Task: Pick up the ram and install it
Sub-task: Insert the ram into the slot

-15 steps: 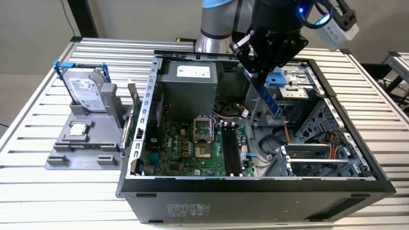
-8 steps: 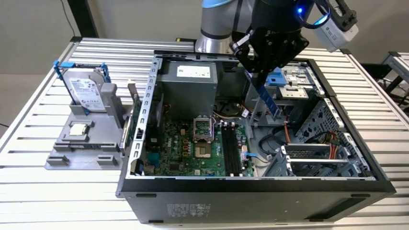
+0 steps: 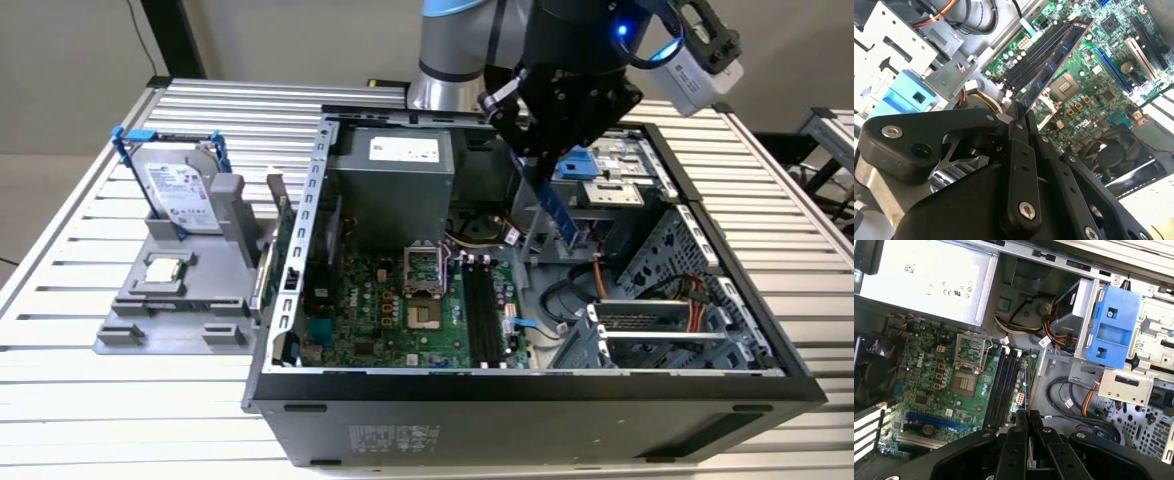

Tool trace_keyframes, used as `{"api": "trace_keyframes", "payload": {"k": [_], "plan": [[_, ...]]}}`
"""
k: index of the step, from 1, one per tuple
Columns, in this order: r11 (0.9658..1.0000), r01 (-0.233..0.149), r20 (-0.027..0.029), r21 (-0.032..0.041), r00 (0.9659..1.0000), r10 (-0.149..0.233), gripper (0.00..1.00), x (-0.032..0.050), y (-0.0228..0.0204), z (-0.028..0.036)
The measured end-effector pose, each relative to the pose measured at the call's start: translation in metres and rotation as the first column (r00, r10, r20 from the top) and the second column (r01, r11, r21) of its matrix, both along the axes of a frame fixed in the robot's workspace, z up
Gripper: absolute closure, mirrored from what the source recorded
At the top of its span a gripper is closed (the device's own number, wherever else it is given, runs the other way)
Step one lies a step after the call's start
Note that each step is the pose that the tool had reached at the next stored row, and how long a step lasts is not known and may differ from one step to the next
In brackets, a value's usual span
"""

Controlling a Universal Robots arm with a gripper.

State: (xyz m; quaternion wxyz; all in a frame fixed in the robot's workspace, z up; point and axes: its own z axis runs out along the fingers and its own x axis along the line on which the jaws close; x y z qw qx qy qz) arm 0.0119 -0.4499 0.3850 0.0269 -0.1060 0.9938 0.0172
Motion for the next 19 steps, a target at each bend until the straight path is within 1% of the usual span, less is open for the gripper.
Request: {"api": "trace_keyframes", "payload": {"k": [3, 5, 7, 8, 9, 10, 11, 16, 19], "plan": [[1.0000, 0.006, -0.0002, -0.0065, 1.0000, -0.006, 1.00, 0.0000, 0.0000, -0.0026], [0.9999, 0.008, -0.0018, -0.0148, 1.0000, -0.008, 1.00, 0.0001, -0.0001, -0.0036], [0.9997, 0.008, -0.0061, -0.0250, 0.9999, -0.008, 1.00, 0.0005, -0.0001, -0.0042], [0.9996, 0.008, -0.0089, -0.0289, 0.9999, -0.008, 1.00, 0.0007, -0.0001, -0.0046], [0.9995, 0.008, -0.0114, -0.0314, 0.9999, -0.008, 1.00, 0.0009, -0.0001, -0.0052], [0.9994, 0.008, -0.0134, -0.0325, 0.9999, -0.008, 1.00, 0.0010, -0.0001, -0.0059], [0.9994, 0.008, -0.0139, -0.0325, 0.9999, -0.008, 1.00, 0.0010, 0.0000, -0.0061], [0.9994, 0.008, -0.0138, -0.0322, 0.9999, -0.009, 1.00, 0.0011, 0.0000, -0.0068], [0.9994, 0.013, -0.0164, -0.0323, 0.9998, -0.014, 1.00, 0.0012, 0.0000, -0.0088]]}}
